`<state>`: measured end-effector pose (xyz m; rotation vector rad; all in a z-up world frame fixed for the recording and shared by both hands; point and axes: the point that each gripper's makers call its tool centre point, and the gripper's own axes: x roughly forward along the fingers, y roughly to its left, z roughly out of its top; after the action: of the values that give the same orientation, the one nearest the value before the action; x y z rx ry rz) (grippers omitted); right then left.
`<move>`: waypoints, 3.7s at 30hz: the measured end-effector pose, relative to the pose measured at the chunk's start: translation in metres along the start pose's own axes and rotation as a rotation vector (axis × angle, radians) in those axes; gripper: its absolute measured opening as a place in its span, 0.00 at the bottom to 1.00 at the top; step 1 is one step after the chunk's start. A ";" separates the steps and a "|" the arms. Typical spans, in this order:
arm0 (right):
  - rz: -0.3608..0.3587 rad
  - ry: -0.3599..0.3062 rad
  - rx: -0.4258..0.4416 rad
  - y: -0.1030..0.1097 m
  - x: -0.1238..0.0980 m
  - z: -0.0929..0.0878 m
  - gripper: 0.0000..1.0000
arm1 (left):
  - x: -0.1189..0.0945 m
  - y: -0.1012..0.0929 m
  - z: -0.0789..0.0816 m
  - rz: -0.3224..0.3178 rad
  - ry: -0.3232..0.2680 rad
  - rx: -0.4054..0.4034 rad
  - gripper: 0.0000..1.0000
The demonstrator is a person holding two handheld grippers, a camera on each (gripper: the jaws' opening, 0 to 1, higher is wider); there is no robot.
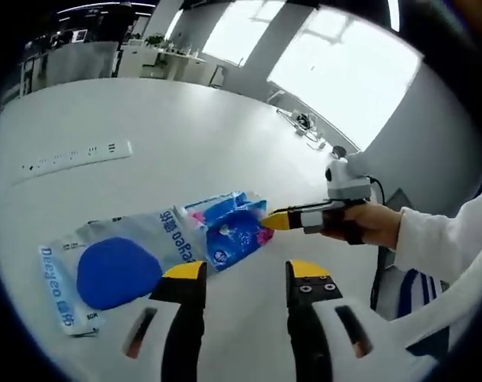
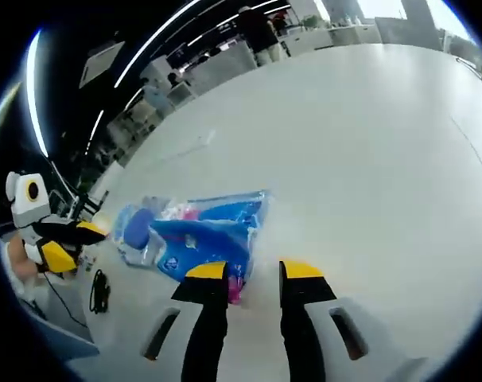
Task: Arrange the tabletop items into an orderly group along one side of the table until the central work area is clear of visible clutter.
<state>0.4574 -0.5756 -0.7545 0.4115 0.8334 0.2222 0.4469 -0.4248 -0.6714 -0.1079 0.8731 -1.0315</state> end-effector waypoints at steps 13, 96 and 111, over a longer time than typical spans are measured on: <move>-0.008 -0.029 -0.064 0.020 -0.017 0.003 0.47 | -0.029 0.011 -0.010 0.038 -0.031 -0.044 0.59; 0.084 -0.035 0.032 0.106 -0.054 -0.060 0.60 | -0.165 0.120 -0.135 0.413 0.068 -0.087 0.71; 0.107 -0.045 0.091 0.112 -0.060 -0.073 0.57 | -0.170 0.125 -0.167 0.461 0.136 -0.128 0.65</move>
<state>0.3597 -0.4766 -0.7093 0.5456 0.7794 0.2742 0.3848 -0.1726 -0.7419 0.0561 1.0293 -0.5564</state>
